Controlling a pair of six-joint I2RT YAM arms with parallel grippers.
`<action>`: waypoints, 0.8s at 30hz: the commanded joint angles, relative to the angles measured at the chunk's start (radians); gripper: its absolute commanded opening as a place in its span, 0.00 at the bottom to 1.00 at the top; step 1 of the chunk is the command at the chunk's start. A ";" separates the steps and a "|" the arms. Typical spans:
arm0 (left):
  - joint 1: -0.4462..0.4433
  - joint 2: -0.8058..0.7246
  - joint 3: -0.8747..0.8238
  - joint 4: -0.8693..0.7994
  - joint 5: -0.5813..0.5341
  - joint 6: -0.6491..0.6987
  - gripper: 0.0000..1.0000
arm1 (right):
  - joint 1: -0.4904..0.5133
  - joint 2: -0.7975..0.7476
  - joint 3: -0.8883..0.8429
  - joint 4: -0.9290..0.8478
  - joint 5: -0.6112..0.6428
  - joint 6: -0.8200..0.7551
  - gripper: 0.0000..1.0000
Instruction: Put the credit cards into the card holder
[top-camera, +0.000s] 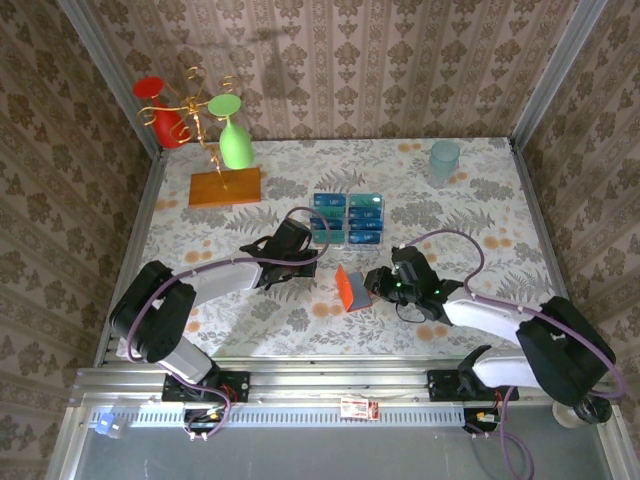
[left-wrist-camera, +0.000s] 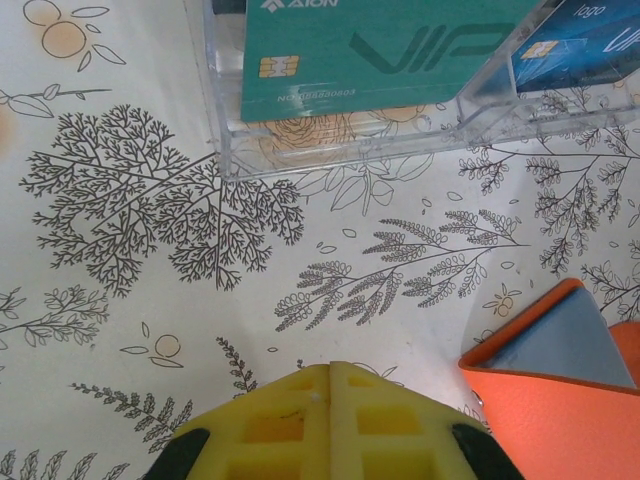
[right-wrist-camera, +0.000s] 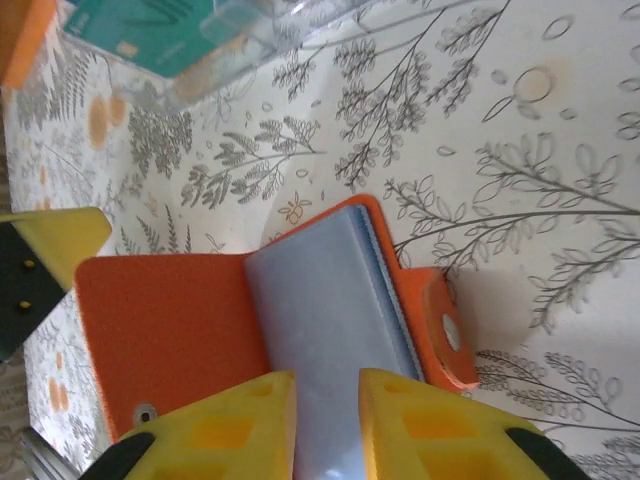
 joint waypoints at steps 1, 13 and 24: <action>0.011 0.006 0.033 -0.003 0.012 0.014 0.02 | 0.041 0.050 0.073 0.029 -0.038 -0.049 0.21; 0.078 -0.106 -0.003 -0.010 0.050 -0.016 0.33 | 0.180 0.311 0.172 0.134 -0.022 -0.001 0.16; 0.028 -0.119 -0.061 -0.003 0.070 -0.068 0.83 | 0.185 0.360 0.146 0.180 0.013 0.057 0.14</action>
